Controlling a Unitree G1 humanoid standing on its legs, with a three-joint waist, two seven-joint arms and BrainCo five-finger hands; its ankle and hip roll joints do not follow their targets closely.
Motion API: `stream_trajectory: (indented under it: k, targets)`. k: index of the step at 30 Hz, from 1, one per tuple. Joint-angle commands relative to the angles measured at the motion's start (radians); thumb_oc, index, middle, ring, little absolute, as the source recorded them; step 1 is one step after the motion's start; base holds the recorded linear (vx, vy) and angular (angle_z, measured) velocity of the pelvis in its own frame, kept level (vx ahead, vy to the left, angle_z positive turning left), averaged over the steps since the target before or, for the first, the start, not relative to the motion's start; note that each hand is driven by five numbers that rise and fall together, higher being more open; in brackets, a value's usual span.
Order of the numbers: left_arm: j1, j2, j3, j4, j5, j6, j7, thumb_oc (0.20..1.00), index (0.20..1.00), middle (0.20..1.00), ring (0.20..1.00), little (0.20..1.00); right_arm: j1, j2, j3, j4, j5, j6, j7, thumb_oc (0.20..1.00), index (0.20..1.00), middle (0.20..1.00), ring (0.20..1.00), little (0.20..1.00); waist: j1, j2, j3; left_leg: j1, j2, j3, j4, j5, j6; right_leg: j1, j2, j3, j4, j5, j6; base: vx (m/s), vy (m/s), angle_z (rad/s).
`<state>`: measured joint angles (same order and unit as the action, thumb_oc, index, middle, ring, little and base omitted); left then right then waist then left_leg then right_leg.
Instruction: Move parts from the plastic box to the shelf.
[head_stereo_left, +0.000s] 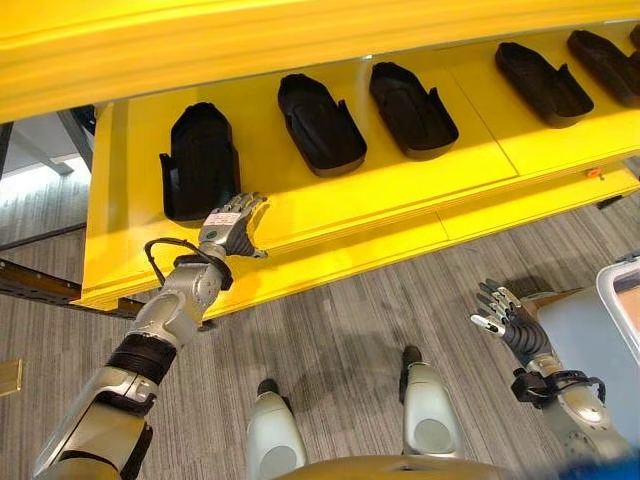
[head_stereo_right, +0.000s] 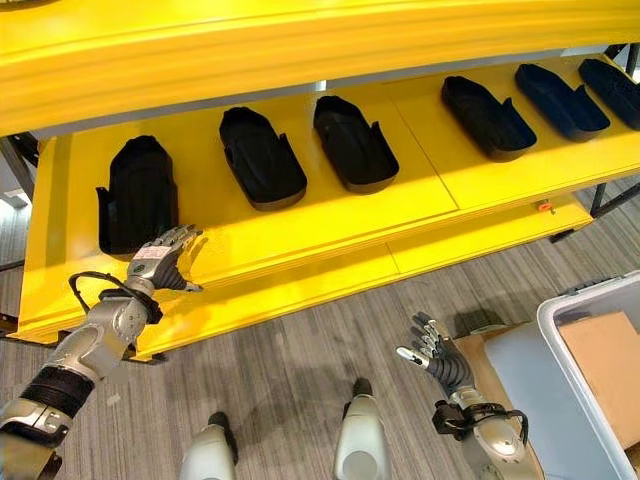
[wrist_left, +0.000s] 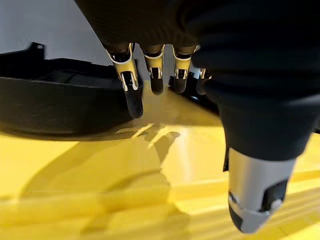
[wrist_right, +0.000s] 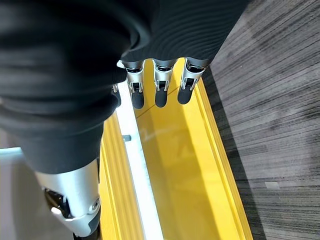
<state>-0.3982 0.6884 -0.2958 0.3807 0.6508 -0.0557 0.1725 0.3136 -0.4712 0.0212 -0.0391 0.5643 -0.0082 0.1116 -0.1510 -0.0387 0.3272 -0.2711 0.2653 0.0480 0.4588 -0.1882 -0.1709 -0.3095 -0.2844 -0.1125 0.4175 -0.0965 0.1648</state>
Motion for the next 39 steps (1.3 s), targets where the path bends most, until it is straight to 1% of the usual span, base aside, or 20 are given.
stream_trajectory:
  k: [1, 4, 9, 17, 19, 20, 21, 25, 29, 34, 39]
  targets:
    - [-0.020, 0.082, 0.024, -0.076, -0.018, -0.036, 0.043, 1.000, 1.000, 1.000, 1.000, 1.000, 0.013, -0.003, -0.011, -0.054, -0.002, -0.064, 0.000, 1.000, 1.000, 1.000, 1.000, 1.000, 0.004, -0.021, -0.039, -0.063, -0.001, -0.021, -0.003, 0.061, 0.048, 0.077, -0.024, -0.009, 0.060, -0.096, -0.015, 0.00, 0.000, 0.00]
    - [0.042, 0.091, 0.071, -0.202, -0.052, -0.072, 0.031, 1.000, 1.000, 1.000, 1.000, 1.000, 0.012, 0.001, -0.016, -0.052, -0.001, -0.065, 0.004, 1.000, 1.000, 1.000, 1.000, 1.000, 0.012, -0.018, -0.039, -0.062, -0.002, -0.023, -0.005, 0.061, 0.048, 0.079, -0.023, -0.012, 0.061, -0.097, -0.016, 0.00, 0.000, 0.00]
    - [0.144, 0.096, 0.152, -0.313, -0.088, -0.093, 0.020, 1.000, 1.000, 1.000, 1.000, 1.000, 0.011, 0.004, -0.023, -0.052, -0.005, -0.065, 0.003, 1.000, 1.000, 1.000, 1.000, 1.000, 0.021, -0.017, -0.039, -0.062, -0.005, -0.026, -0.014, 0.068, 0.050, 0.082, -0.022, -0.016, 0.052, -0.091, -0.020, 0.00, 0.000, 0.00]
    - [0.318, 0.093, 0.295, -0.415, -0.139, -0.110, 0.035, 1.000, 1.000, 1.000, 1.000, 1.000, 0.004, 0.004, -0.031, -0.054, -0.009, -0.066, 0.003, 1.000, 1.000, 1.000, 1.000, 1.000, 0.043, -0.015, -0.027, -0.054, -0.003, -0.030, -0.015, 0.064, 0.052, 0.096, -0.024, -0.025, 0.052, -0.098, -0.022, 0.00, 0.000, 0.00]
    - [0.338, 0.092, 0.313, -0.428, -0.142, -0.113, 0.038, 1.000, 1.000, 1.000, 1.000, 1.000, 0.004, 0.004, -0.031, -0.055, -0.008, -0.067, 0.005, 1.000, 1.000, 1.000, 1.000, 1.000, 0.046, -0.015, -0.026, -0.054, -0.003, -0.031, -0.015, 0.064, 0.052, 0.097, -0.024, -0.026, 0.051, -0.097, -0.022, 0.00, 0.000, 0.00]
    - [0.390, 0.097, 0.351, -0.441, -0.133, -0.111, 0.047, 1.000, 1.000, 1.000, 1.000, 1.000, 0.002, 0.004, -0.036, -0.059, -0.010, -0.068, 0.002, 1.000, 1.000, 1.000, 1.000, 1.000, 0.054, -0.014, -0.021, -0.053, -0.004, -0.031, -0.014, 0.064, 0.053, 0.101, -0.025, -0.028, 0.049, -0.096, -0.022, 0.00, 0.000, 0.00]
    - [0.403, 0.096, 0.359, -0.439, -0.136, -0.109, 0.047, 1.000, 1.000, 1.000, 1.000, 1.000, 0.001, 0.003, -0.038, -0.058, -0.010, -0.066, 0.001, 1.000, 1.000, 1.000, 1.000, 1.000, 0.055, -0.014, -0.020, -0.053, -0.005, -0.031, -0.014, 0.064, 0.054, 0.102, -0.026, -0.028, 0.050, -0.096, -0.022, -0.01, 0.013, 0.05]
    - [0.425, 0.108, 0.374, -0.417, -0.122, -0.101, 0.047, 1.000, 1.000, 1.000, 1.000, 1.000, -0.004, -0.001, -0.037, -0.058, -0.018, -0.061, -0.001, 1.000, 1.000, 1.000, 1.000, 1.000, 0.058, -0.013, -0.017, -0.050, -0.008, -0.031, -0.012, 0.062, 0.055, 0.108, -0.029, -0.031, 0.048, -0.096, -0.021, 0.00, 0.003, 0.01]
    - [0.437, 0.114, 0.367, -0.372, -0.105, -0.090, 0.041, 1.000, 1.000, 1.000, 1.000, 1.000, -0.009, -0.001, -0.037, -0.056, -0.021, -0.061, -0.005, 1.000, 1.000, 1.000, 1.000, 1.000, 0.061, -0.012, -0.014, -0.053, -0.010, -0.032, -0.007, 0.061, 0.057, 0.107, -0.031, -0.032, 0.050, -0.095, -0.021, 0.00, 0.000, 0.00]
    - [0.429, 0.111, 0.331, -0.293, -0.081, -0.078, 0.032, 1.000, 1.000, 1.000, 1.000, 1.000, -0.012, 0.001, -0.036, -0.055, -0.024, -0.062, -0.005, 1.000, 1.000, 1.000, 1.000, 1.000, 0.062, -0.012, -0.012, -0.057, -0.012, -0.030, -0.002, 0.059, 0.060, 0.104, -0.032, -0.027, 0.051, -0.094, -0.020, 0.00, 0.000, 0.00]
    - [0.360, 0.102, 0.245, -0.161, -0.056, -0.065, 0.025, 1.000, 1.000, 1.000, 1.000, 1.000, -0.018, -0.001, -0.025, -0.057, -0.021, -0.067, -0.001, 1.000, 1.000, 1.000, 1.000, 1.000, 0.053, -0.013, -0.011, -0.063, -0.013, -0.027, 0.009, 0.055, 0.063, 0.095, -0.034, -0.020, 0.059, -0.095, -0.019, 0.00, 0.000, 0.00]
